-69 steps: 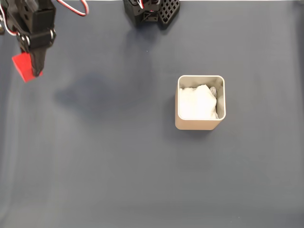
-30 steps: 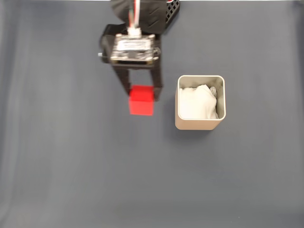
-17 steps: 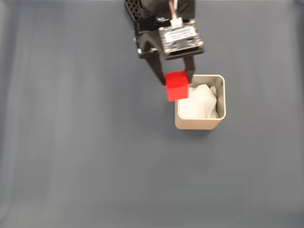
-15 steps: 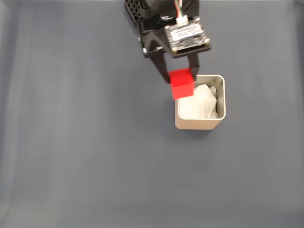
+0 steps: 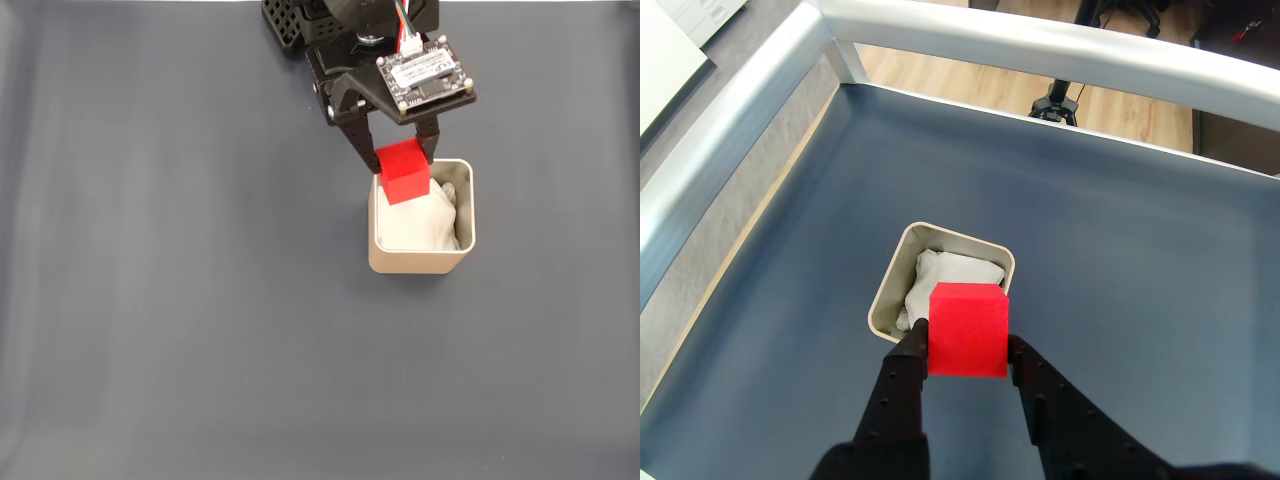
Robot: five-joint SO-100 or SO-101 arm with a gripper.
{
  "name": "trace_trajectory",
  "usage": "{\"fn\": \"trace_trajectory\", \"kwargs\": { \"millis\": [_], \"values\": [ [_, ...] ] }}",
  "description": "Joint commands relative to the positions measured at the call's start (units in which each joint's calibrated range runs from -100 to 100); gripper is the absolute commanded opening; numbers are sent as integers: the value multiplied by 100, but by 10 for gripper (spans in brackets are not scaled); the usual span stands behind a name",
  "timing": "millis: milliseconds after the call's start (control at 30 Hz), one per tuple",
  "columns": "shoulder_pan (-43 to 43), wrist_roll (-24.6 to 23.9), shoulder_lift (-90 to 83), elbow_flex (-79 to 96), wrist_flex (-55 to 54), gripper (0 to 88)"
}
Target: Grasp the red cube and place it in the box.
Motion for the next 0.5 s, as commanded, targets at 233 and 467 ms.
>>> {"fn": "trace_trajectory", "kwargs": {
  "millis": [233,467],
  "values": [
    [-110,-44,155,103,-295,1],
    [-146,-44,371,113,-475,1]
  ]
}}
